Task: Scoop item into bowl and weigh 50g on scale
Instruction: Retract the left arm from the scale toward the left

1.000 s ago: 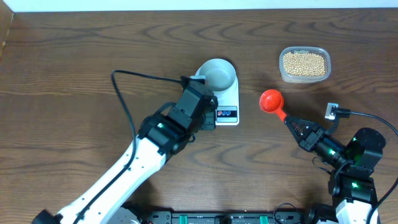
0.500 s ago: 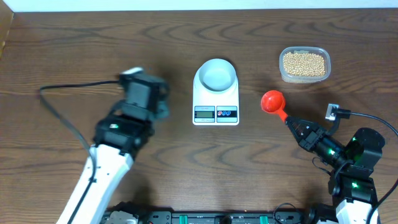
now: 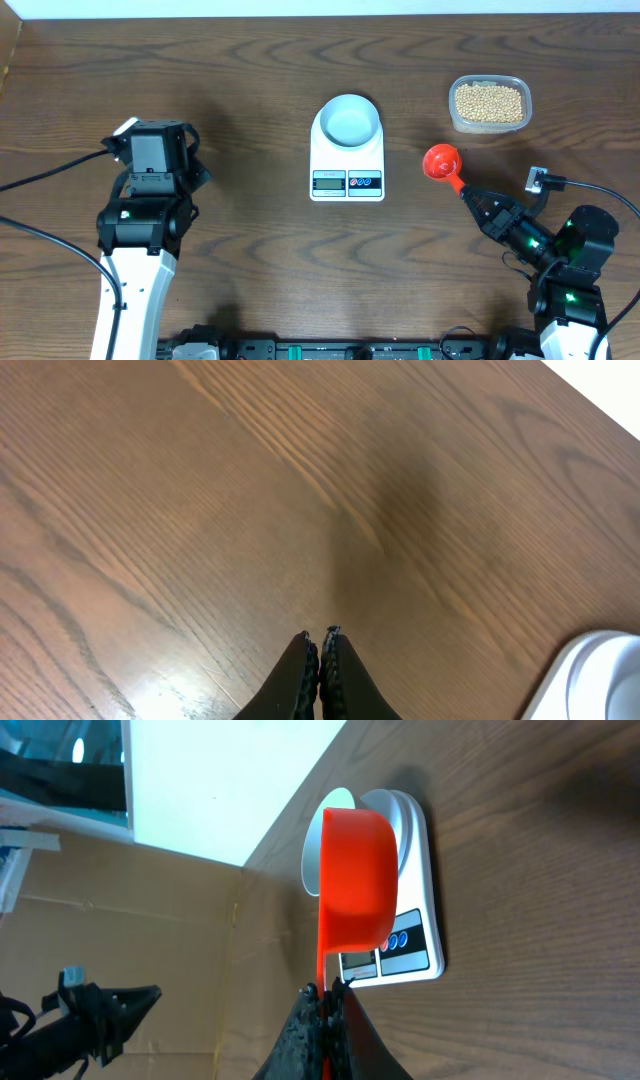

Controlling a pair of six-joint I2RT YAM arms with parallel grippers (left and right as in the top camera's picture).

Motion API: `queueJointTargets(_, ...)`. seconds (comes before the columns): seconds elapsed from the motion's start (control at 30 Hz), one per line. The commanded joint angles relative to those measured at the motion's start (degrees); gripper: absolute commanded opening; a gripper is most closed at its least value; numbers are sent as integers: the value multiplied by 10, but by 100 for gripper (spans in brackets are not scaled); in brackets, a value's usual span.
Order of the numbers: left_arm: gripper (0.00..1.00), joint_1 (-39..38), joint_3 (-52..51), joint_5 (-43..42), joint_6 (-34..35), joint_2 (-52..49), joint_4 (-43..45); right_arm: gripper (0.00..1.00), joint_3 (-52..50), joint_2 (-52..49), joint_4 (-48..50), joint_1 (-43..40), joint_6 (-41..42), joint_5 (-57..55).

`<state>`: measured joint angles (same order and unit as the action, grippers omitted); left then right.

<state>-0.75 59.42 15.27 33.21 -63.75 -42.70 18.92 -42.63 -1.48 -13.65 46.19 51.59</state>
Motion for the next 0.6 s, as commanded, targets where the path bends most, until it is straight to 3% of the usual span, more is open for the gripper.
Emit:
queueJointTargets(0.0, 7, 5, 8, 2, 5, 5, -3, 1, 12, 2, 2, -4, 5, -5)
queueJointTargets(0.13, 7, 5, 8, -64, 5, 5, -4, 1, 12, 2, 2, -4, 0, -7)
queueJointTargets(0.27, 8, 5, 8, -80, 5, 5, -4, 1, 12, 2, 2, -4, -14, -11)
queueJointTargets(0.57, 8, 5, 8, 16, -28, 3, 5, 1, 12, 2, 9, -4, -83, -22)
